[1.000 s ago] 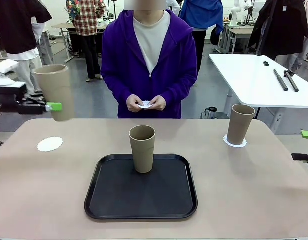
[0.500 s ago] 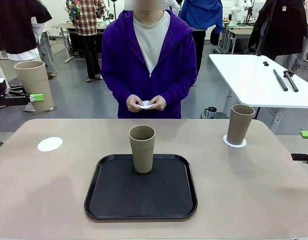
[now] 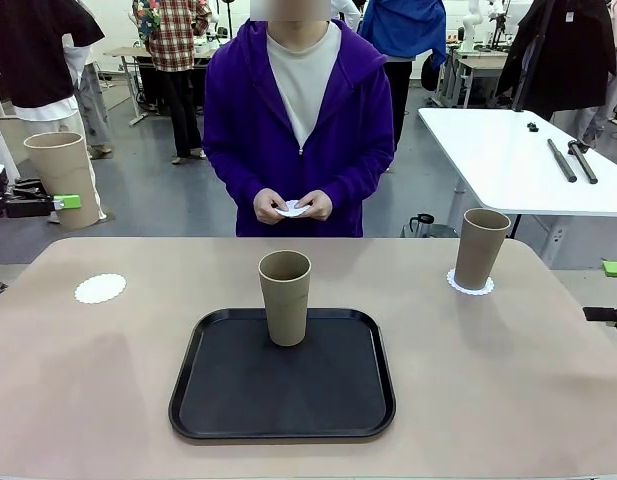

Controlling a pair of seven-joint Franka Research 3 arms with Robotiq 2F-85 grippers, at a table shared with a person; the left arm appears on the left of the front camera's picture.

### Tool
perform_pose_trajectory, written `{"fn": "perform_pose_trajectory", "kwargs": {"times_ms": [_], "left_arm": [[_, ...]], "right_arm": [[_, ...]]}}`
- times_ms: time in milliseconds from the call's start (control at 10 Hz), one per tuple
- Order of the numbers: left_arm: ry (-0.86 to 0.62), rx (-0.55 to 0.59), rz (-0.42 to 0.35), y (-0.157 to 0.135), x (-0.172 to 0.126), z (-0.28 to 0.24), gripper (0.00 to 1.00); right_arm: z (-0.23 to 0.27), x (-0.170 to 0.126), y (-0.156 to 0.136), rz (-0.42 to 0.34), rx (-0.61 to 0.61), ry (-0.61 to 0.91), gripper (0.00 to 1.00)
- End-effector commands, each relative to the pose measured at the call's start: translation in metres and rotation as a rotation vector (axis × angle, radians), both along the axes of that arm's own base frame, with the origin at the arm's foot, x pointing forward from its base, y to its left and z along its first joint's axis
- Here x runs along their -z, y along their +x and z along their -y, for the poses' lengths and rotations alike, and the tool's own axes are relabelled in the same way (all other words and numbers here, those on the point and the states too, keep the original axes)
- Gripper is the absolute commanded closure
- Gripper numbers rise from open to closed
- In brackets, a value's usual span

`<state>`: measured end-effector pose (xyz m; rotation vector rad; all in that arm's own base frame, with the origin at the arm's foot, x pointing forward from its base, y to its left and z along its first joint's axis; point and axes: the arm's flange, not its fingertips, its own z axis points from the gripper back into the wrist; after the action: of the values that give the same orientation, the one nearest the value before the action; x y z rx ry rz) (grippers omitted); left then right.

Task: Place coasters on the table and set cups on them.
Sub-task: Take one Reusable plastic cup from the Flat Tray and place it on a coaster set by the human.

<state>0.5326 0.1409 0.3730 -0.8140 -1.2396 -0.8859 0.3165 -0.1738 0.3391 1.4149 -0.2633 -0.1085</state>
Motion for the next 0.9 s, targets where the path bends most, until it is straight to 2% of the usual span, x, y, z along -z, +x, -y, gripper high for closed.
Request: {"fn": "perform_pose_trajectory", "kwargs": {"times_ms": [0, 600, 700, 800], "left_arm": [[-0.004, 0.0, -0.002, -0.001, -0.002, 0.001, 0.17], [-0.001, 0.0, -0.002, 0.0, 0.001, 0.0, 0.17], [-0.011, 0.089, 0.011, 0.001, 0.018, -0.004, 0.17], [-0.022, 0.132, 0.01, 0.001, 0.034, -0.009, 0.17]], "right_arm": [[-0.001, -0.001, 0.0, 0.009, -0.001, 0.007, 0.0], [-0.001, -0.001, 0.0, 0.009, -0.001, 0.007, 0.0], [-0.001, -0.001, 0.0, 0.009, -0.001, 0.007, 0.0], [-0.001, -0.001, 0.0, 0.009, -0.001, 0.007, 0.0]]}}
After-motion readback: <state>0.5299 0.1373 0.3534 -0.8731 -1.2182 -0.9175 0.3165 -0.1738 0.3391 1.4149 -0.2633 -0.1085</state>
